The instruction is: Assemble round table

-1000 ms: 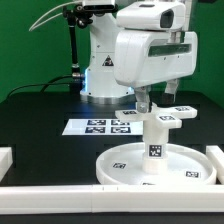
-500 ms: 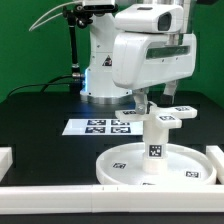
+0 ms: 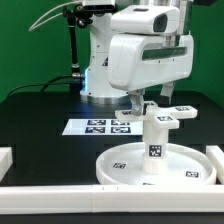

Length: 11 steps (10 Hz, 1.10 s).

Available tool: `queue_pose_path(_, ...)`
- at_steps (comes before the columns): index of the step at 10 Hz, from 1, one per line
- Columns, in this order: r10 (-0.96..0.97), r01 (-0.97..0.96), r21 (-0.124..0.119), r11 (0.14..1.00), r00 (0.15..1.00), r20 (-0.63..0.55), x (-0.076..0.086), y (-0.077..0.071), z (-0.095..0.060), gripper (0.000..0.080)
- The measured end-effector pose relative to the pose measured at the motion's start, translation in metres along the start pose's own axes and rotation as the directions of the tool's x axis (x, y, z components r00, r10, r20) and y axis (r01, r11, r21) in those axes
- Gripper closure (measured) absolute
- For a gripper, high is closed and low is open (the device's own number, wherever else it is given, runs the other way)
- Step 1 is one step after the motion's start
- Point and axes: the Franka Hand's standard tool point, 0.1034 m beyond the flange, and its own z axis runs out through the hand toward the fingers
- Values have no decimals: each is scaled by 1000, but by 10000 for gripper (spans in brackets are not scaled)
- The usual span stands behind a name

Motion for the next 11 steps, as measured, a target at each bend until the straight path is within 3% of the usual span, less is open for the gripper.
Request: queue_pose_path(11,-20,19,-22,1000,1000,-17,9,8,-4,151)
